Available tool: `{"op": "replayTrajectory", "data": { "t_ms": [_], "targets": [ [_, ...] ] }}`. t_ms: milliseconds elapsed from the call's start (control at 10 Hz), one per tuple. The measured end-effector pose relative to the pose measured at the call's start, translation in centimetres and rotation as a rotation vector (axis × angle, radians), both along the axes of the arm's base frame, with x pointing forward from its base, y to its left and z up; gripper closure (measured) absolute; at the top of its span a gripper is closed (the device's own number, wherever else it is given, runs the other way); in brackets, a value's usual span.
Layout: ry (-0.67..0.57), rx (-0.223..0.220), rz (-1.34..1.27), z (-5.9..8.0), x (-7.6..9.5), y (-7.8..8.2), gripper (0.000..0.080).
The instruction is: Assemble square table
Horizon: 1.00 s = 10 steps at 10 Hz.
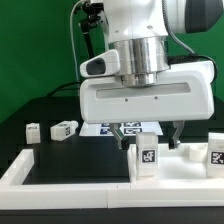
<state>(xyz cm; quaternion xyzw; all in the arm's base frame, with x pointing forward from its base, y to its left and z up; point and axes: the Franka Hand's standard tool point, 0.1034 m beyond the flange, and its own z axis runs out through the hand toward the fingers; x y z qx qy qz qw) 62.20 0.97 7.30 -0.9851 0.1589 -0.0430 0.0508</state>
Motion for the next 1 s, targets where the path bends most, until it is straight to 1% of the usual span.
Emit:
{"op": "replayTrajectory", "data": {
  "t_ms": [100, 200, 300, 400, 500, 600, 700, 900, 1000],
  "targets": [
    [0.002, 0.005, -0.027, 0.0, 0.0, 0.0, 0.015],
    [0.009, 0.013, -0.101, 0.0, 0.0, 0.1, 0.0275],
    [0.015, 0.02, -0.17, 0.0, 0.0, 0.1, 0.0448],
    [0.027, 0.024, -0.232, -0.1, -0.2, -0.1, 0.0448],
    [0.054, 0.038, -0.403, -0.2, -0.2, 0.0, 0.0506],
    [0.067, 0.049, -0.54, -0.1, -0.1, 0.0, 0.0506],
    [0.082, 0.075, -0.712, -0.2, -0.2, 0.1, 0.0506],
    [0.118, 0.155, -1.065, -0.5, -0.1, 0.7, 0.0506],
    [0.129, 0.202, -1.22, -0.5, 0.1, 1.0, 0.0506]
  ]
}}
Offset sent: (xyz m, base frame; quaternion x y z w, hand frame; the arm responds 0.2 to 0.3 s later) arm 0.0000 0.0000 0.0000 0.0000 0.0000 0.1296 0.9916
